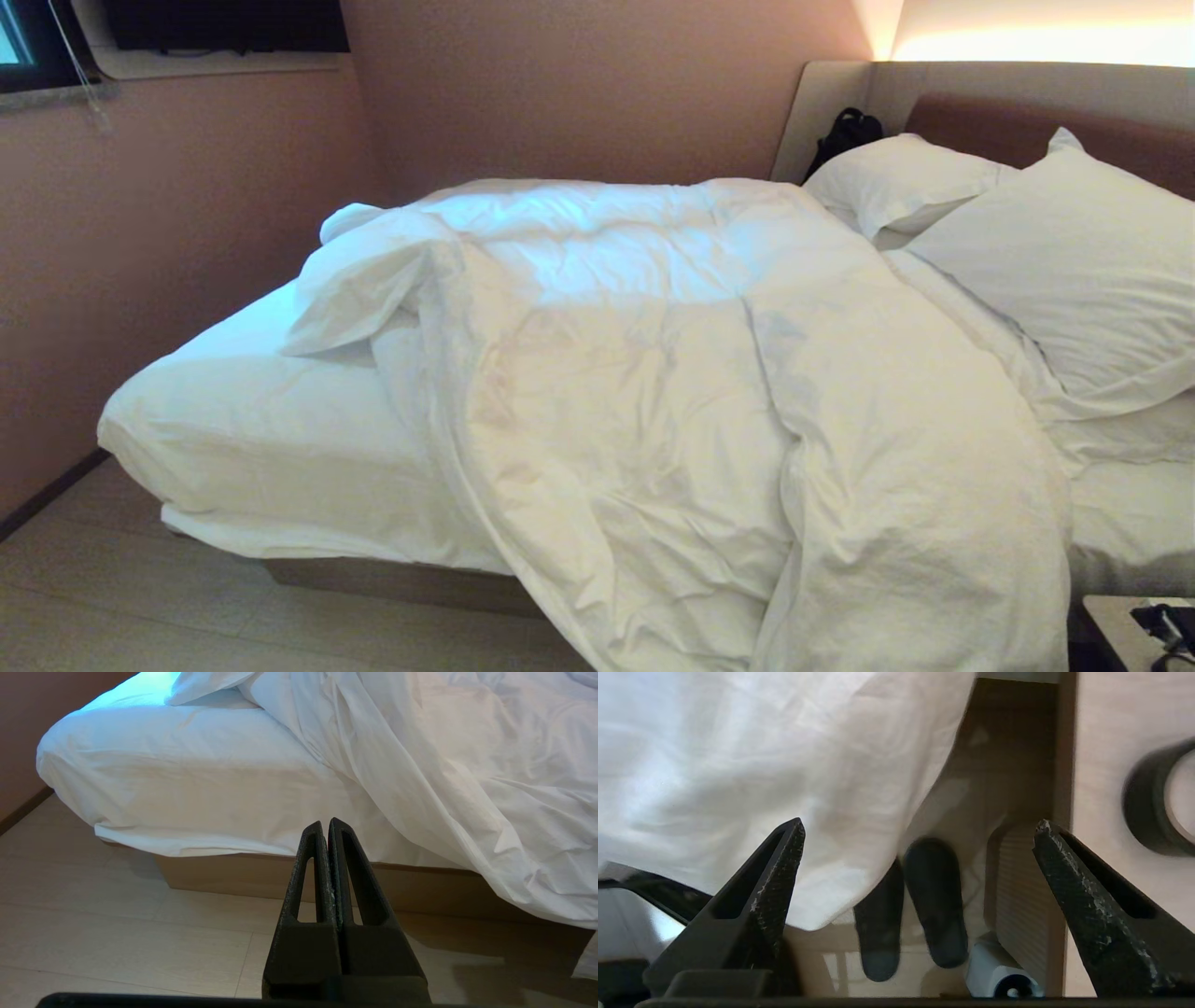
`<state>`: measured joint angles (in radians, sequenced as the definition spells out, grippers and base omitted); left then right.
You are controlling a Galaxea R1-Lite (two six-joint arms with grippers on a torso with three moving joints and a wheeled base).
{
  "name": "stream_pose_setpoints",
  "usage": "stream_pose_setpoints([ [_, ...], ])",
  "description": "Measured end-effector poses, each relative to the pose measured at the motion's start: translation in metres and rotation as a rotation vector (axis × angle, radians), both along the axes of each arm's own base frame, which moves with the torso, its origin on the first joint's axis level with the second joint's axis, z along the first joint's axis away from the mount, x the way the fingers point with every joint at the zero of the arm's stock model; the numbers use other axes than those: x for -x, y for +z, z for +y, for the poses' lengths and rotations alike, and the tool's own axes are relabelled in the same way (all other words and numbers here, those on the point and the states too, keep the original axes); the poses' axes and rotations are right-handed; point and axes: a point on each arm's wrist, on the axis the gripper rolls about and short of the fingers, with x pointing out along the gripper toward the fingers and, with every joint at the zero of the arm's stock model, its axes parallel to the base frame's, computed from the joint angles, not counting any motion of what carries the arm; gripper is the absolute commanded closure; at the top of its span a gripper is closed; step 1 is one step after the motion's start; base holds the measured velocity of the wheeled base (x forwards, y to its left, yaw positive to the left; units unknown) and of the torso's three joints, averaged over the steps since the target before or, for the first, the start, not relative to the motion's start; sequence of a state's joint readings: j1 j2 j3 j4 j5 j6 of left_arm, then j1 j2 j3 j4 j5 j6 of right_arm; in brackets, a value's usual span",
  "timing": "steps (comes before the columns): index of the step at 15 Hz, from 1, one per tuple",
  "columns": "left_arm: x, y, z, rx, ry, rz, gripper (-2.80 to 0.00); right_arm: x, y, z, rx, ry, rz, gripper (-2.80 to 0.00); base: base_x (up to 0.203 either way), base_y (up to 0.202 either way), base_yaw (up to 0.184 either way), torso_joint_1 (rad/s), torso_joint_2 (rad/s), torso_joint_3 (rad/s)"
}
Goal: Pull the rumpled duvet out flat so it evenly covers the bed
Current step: Flatten the corners of the folded blanket
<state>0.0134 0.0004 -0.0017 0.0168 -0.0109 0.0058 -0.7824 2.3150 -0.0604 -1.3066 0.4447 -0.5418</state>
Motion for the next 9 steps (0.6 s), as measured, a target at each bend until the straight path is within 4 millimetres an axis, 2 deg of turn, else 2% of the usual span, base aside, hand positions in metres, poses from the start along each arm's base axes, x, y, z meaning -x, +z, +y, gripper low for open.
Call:
stream_pose_setpoints([
  [2,0.000,0.000,0.000,0.000,0.000,0.000,0.00,-0.001,-0.002,0.002,-0.019,0.022,-0.008,-2.80,0.000,0.000,0.000,0.000,0.00,0.000],
  [6,0.000,0.000,0.000,0.000,0.000,0.000,0.00,-0.015,-0.023,0.006,-0.023,0.111,0.022,-2.80,0.000,0.000,0.000,0.000,0.00,0.000],
  [9,0.000,0.000,0.000,-0.001,-0.001,0.000,0.00,-0.020,-0.031,0.014,-0.014,0.167,0.047,-2.80,0.000,0.000,0.000,0.000,0.00,0.000],
])
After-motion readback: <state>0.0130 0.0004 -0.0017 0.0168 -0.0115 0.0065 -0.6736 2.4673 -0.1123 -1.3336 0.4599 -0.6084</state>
